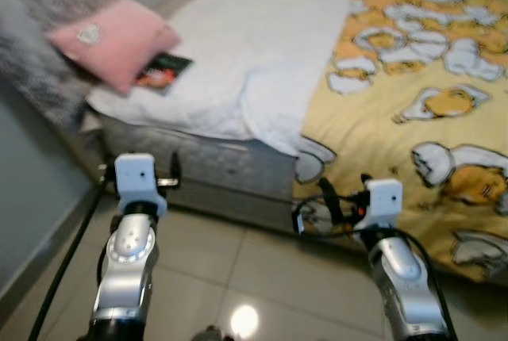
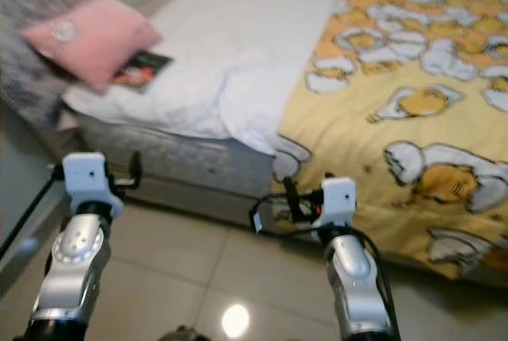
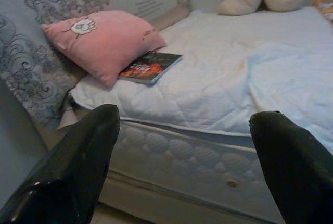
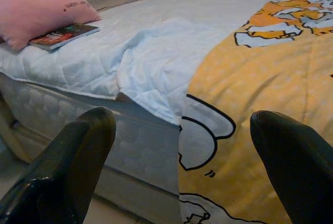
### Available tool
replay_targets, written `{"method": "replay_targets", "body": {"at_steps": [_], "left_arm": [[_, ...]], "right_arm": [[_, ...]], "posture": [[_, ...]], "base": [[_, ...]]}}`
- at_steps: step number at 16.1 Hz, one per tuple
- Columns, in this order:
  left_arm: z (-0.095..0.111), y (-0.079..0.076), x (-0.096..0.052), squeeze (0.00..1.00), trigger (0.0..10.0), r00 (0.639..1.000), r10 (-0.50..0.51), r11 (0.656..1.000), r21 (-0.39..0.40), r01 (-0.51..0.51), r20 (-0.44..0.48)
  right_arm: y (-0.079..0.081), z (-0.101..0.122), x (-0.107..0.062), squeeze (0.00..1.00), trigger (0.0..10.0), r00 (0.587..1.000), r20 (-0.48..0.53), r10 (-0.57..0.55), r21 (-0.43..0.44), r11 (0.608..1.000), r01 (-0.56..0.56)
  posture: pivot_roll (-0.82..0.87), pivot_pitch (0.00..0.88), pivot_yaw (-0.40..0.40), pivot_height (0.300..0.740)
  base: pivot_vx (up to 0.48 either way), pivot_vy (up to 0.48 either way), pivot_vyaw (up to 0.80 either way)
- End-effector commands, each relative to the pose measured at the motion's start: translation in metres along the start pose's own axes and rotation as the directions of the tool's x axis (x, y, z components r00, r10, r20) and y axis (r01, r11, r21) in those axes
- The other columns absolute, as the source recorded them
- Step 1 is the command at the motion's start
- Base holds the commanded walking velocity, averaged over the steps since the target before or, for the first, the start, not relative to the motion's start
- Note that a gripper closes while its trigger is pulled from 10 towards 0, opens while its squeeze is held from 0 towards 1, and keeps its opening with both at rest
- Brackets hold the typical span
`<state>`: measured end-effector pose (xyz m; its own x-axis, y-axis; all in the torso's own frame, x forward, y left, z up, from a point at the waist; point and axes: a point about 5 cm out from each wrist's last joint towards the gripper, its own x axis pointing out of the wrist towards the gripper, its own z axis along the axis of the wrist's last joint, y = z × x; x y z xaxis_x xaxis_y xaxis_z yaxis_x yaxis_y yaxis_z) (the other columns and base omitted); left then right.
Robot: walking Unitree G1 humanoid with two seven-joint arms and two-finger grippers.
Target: Clean up the room
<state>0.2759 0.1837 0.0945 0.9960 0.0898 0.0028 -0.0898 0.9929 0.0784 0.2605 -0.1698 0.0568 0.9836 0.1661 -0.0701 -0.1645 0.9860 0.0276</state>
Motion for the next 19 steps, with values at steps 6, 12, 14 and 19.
{"method": "replay_targets", "body": {"at_steps": [6,12,14,19], "left_arm": [[0.002,-0.014,-0.003,0.0,10.0,0.999,-0.045,0.999,0.03,0.045,0.018],[-0.004,-0.018,-0.009,0.0,10.0,0.999,-0.024,1.0,-0.006,0.024,-0.021],[-0.002,-0.015,-0.007,0.0,10.0,1.0,0.001,1.0,0.001,-0.001,-0.014],[-0.01,-0.009,-0.011,0.0,10.0,0.998,-0.016,0.999,0.033,0.019,-0.065]], "right_arm": [[-0.007,-0.003,0.0,0.0,10.0,1.0,-0.012,0.008,-0.024,1.0,-0.008],[-0.018,0.0,0.011,0.0,10.0,0.998,-0.046,0.041,-0.065,0.997,-0.043],[-0.013,-0.001,0.016,0.0,10.0,0.997,-0.051,0.054,-0.057,0.997,-0.057],[-0.006,-0.008,0.013,0.0,10.0,0.997,-0.048,0.057,-0.022,0.998,-0.058]], "posture": [[-0.14,0.0,0.037,0.74],[-0.12,0.0,-0.011,0.74],[-0.1,0.0,-0.004,0.74],[-0.1,0.0,0.034,0.74]], "base": [[0.0,-0.276,0.58],[0.0,-0.48,0.51],[0.0,-0.48,0.5],[0.0,-0.48,0.49]]}}
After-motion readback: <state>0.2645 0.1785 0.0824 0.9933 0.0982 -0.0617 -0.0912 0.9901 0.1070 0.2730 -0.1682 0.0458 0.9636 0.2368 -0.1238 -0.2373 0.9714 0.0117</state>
